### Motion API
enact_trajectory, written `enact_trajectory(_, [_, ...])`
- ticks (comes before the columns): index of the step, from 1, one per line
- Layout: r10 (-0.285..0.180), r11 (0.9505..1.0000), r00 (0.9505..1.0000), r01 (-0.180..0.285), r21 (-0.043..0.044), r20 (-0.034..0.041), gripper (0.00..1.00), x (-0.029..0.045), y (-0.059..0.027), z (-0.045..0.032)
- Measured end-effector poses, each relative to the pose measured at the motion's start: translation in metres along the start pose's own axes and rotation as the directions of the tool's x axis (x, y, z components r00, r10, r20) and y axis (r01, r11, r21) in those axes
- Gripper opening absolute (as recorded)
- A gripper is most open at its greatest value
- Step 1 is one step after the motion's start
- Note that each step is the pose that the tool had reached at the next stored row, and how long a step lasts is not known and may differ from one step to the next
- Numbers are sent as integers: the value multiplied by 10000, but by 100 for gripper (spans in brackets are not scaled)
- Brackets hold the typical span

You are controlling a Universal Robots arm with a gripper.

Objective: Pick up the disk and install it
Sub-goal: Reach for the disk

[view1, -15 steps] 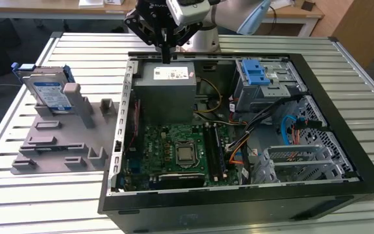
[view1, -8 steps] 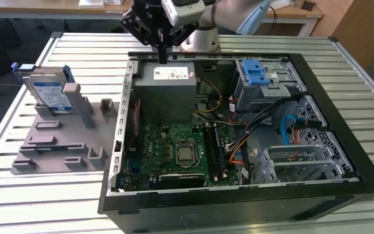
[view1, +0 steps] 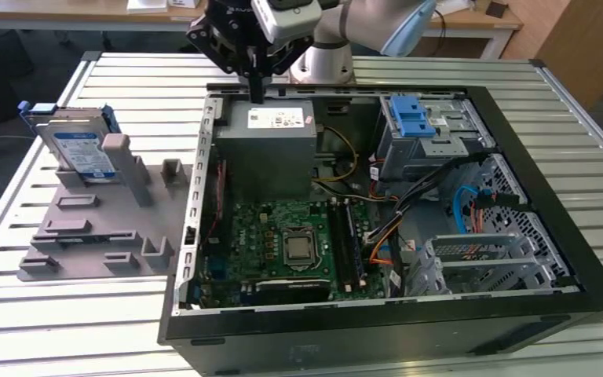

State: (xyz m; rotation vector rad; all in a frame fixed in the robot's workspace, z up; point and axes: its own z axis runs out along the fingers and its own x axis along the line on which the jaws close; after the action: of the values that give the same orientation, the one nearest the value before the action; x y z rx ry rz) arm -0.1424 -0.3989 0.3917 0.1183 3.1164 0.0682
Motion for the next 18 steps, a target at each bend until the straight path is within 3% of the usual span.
enact_trajectory(18, [0, 10000, 10000, 0, -12, -9, 11, 172, -3, 10])
